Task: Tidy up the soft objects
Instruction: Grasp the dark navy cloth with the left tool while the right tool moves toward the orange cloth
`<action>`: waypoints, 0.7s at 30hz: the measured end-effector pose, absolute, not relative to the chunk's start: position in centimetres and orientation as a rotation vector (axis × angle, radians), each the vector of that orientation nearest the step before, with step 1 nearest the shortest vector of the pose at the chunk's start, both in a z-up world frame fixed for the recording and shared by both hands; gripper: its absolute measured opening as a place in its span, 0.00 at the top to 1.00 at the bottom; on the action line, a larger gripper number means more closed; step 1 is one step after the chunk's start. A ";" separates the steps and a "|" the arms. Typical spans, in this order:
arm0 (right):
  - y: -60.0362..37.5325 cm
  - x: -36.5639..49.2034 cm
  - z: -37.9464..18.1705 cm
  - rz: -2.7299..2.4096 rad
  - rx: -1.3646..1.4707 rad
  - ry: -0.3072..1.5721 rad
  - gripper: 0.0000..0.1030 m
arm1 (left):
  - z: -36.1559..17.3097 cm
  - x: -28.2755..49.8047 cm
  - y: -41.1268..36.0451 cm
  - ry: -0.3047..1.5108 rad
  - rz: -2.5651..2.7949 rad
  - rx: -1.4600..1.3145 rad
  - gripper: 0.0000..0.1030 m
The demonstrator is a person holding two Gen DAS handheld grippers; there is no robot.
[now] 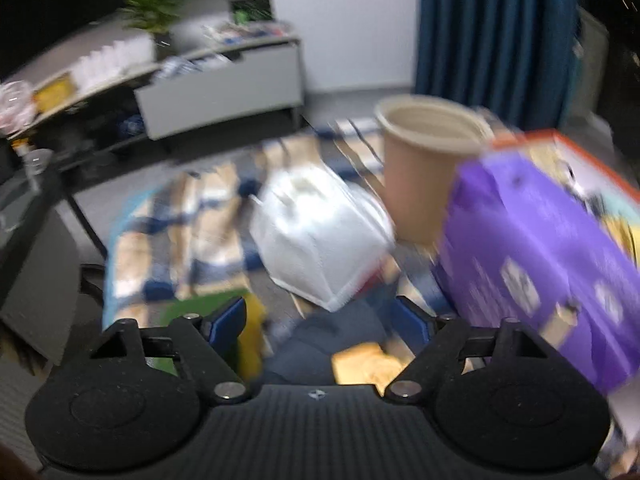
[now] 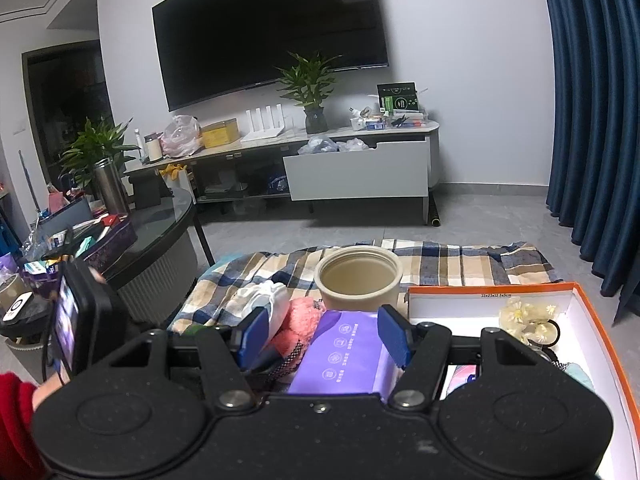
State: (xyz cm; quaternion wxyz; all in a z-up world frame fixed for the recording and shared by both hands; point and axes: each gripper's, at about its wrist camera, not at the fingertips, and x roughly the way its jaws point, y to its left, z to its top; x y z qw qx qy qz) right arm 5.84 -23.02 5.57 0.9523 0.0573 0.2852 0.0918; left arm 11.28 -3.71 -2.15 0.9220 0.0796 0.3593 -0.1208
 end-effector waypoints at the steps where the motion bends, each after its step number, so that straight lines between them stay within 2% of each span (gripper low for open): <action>1: -23.1 5.8 5.6 0.187 0.119 0.576 0.28 | -2.5 11.2 -4.0 0.757 -0.269 0.184 0.22; 4: -23.4 5.8 5.6 0.188 0.127 0.571 0.27 | -3.9 10.3 -4.1 0.800 -0.297 0.190 0.22; 6: -23.4 5.8 5.5 0.191 0.134 0.571 0.27 | -4.2 9.9 -3.5 0.809 -0.309 0.136 0.28; 11: -23.3 5.3 5.8 0.198 0.127 0.560 0.27 | -4.6 11.2 -3.2 0.839 -0.312 0.090 0.30; 13: -23.6 5.3 5.9 0.192 0.134 0.555 0.27 | -4.6 11.9 -2.5 0.860 -0.315 0.009 0.34; 14: -23.6 5.3 6.0 0.188 0.138 0.555 0.27 | -4.7 12.2 -2.2 0.872 -0.313 -0.031 0.47; 15: -23.7 5.3 6.0 0.186 0.142 0.553 0.27 | -4.7 12.5 -2.1 0.886 -0.307 -0.057 0.51; 18: -23.5 5.1 6.3 0.193 0.138 0.547 0.27 | -4.7 12.8 -2.9 0.906 -0.260 -0.010 0.57; 21: -23.3 4.9 6.4 0.199 0.134 0.544 0.27 | -4.0 12.2 -2.6 0.887 -0.250 -0.029 0.57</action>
